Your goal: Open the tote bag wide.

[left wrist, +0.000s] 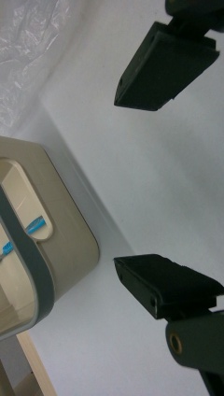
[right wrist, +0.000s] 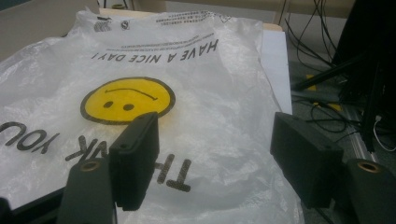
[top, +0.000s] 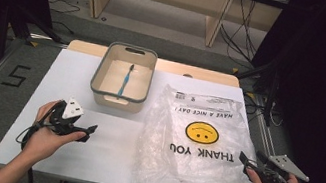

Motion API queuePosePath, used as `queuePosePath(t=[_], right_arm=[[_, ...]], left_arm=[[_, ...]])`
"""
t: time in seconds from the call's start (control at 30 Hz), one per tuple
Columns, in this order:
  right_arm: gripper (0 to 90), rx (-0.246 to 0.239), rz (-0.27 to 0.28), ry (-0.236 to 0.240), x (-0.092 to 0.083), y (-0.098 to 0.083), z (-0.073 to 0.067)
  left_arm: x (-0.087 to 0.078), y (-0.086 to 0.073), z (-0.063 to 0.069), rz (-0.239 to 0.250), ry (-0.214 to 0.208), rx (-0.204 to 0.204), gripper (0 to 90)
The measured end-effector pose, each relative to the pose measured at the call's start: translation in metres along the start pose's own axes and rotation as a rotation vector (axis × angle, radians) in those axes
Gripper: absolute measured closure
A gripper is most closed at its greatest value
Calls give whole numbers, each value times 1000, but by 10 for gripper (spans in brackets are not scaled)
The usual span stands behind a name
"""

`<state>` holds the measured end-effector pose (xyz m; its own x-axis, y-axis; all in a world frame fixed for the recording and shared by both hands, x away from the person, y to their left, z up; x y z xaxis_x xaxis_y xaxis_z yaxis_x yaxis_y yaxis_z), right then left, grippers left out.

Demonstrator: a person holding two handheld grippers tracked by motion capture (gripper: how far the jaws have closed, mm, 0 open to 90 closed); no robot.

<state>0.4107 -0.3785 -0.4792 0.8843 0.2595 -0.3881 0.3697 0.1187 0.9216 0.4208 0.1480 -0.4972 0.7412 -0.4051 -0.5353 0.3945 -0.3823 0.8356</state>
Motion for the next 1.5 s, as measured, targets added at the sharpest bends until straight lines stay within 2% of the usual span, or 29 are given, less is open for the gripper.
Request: queuePosePath(t=[0.3,0.43,0.63,0.83,0.93,1.0,1.03,1.23,1.33,1.5], right_arm=[[331,13,-9,-5,2,-1,2],[327,8,-10,-14,3,2,4],[314,15,-28,-11,4,3,1],[306,13,-53,-9,4,2,2],[305,19,-66,-10,4,1,5],[315,23,-98,-14,4,-3,6],[319,26,-128,-16,5,-8,8],[319,34,-180,-25,7,-15,10],[318,24,-200,-39,7,-17,12],[315,25,-217,-48,7,-20,15]], left_arm=[[1,-1,5,-5,-12,-8,189],[-2,2,9,4,-19,3,189],[-4,5,14,16,-30,-2,200],[-4,18,38,41,-88,16,208],[-4,26,52,64,-119,44,221],[-2,29,60,70,-139,54,221],[-1,30,64,67,-146,57,221],[9,34,87,56,-208,64,228],[15,36,102,55,-251,75,232],[25,41,122,44,-277,100,235]])
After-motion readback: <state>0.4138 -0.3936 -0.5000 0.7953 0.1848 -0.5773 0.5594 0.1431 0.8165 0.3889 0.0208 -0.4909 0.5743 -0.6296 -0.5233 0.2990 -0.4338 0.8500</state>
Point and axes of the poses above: each handheld gripper's, and its own axes: x roughly forward along the jaws, y roughly out of its top, z roughly to its right, the point moved 9 cm from there along x, roughly forward along the jaws, and after that the axes turned 5 degrees about z, right-handed, at the moved point
